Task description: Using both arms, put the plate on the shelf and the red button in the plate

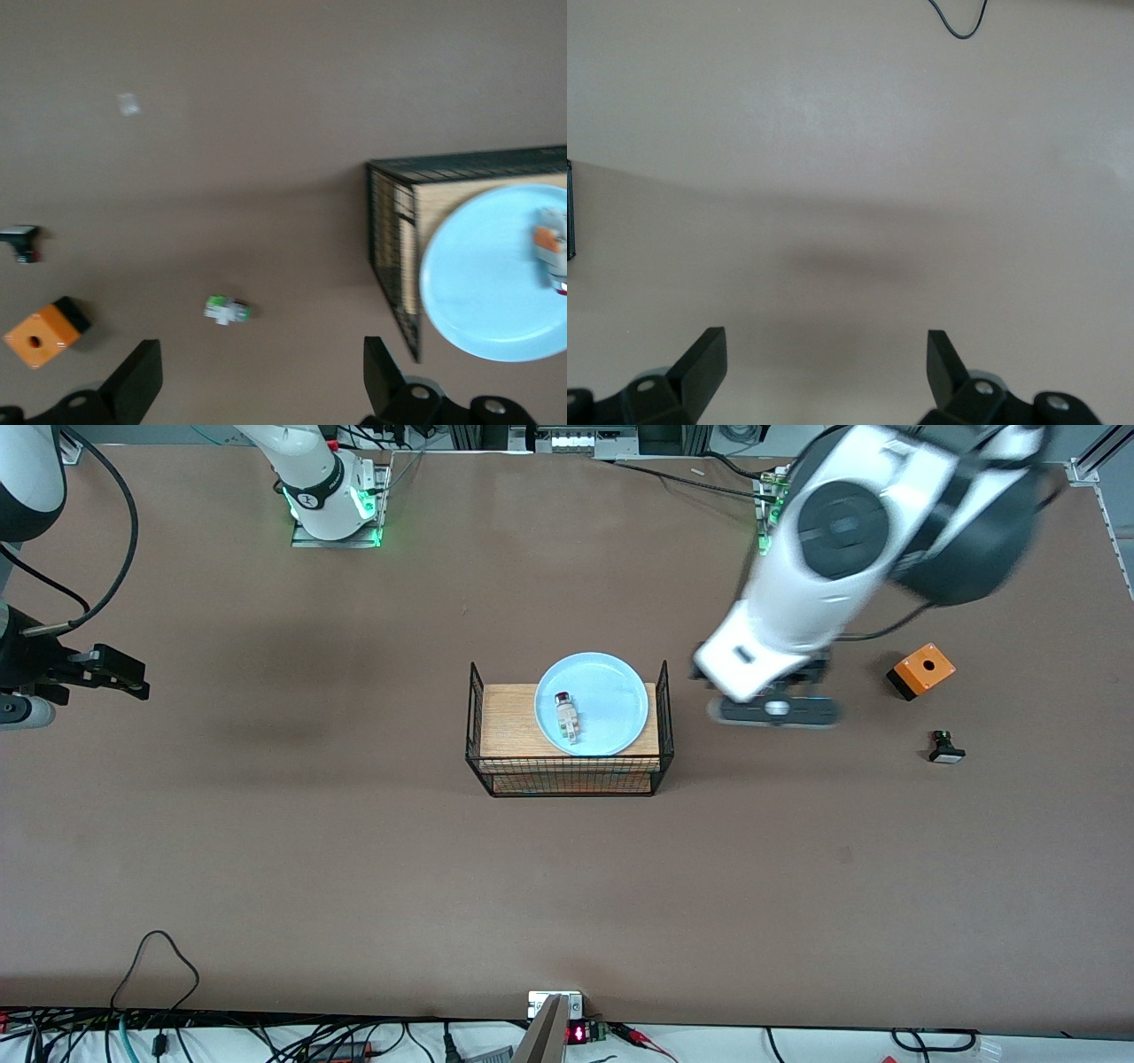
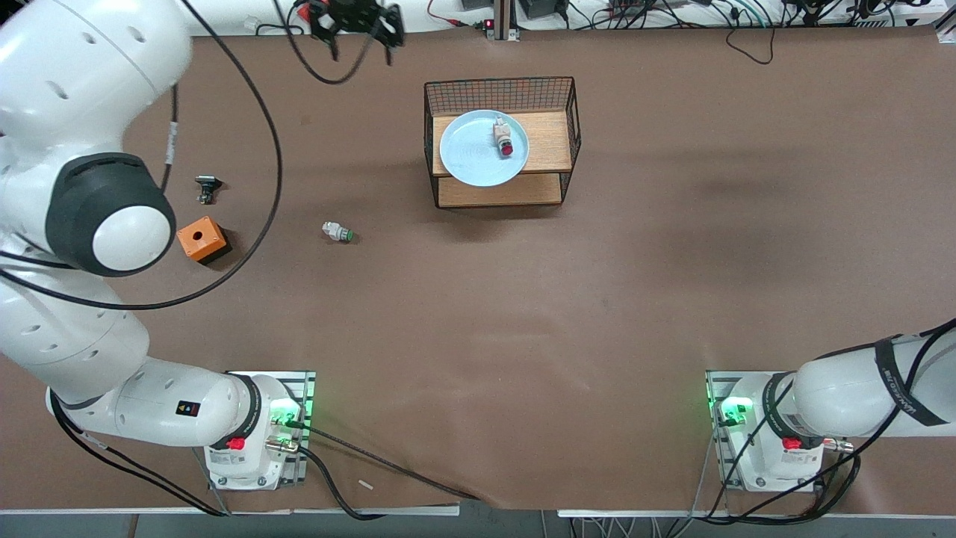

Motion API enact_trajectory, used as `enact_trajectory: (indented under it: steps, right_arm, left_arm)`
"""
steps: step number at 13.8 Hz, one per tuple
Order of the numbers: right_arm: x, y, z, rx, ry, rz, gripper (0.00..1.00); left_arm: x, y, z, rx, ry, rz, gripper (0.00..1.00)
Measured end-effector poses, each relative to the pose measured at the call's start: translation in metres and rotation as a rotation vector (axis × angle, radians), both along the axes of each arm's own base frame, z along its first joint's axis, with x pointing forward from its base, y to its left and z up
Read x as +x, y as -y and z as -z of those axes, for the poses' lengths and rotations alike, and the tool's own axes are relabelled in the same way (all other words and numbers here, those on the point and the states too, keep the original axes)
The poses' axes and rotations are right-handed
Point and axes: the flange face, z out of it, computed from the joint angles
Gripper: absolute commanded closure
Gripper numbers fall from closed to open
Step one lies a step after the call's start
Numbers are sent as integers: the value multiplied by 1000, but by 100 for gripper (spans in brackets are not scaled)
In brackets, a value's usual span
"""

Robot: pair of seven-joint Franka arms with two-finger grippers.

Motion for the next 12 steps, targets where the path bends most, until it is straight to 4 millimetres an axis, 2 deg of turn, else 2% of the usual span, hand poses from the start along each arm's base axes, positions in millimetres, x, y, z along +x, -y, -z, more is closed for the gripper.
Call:
enact_trajectory:
  steps: [2, 3, 6, 7, 10, 12]
  right_arm:
    - [0, 0, 0, 0, 0, 0, 0]
    - [0, 0, 0, 0, 0, 1, 0]
    - [0, 0, 0, 0, 0, 1, 0]
    - [0, 0, 0, 0, 0, 1, 0]
    - [0, 0, 0, 0, -1, 1, 0]
    - [0, 0, 0, 0, -1, 0, 0]
  left_arm:
    - [7, -54, -21, 10, 23, 5, 0]
    - [8, -80, -26, -4, 14, 19, 0]
    - [9, -150, -17, -78, 14, 65, 0]
    - [6, -166, -16, -87, 22, 68, 0]
    - [-9, -197, -26, -93, 68, 29, 0]
    - [-29, -208, -31, -94, 89, 17, 0]
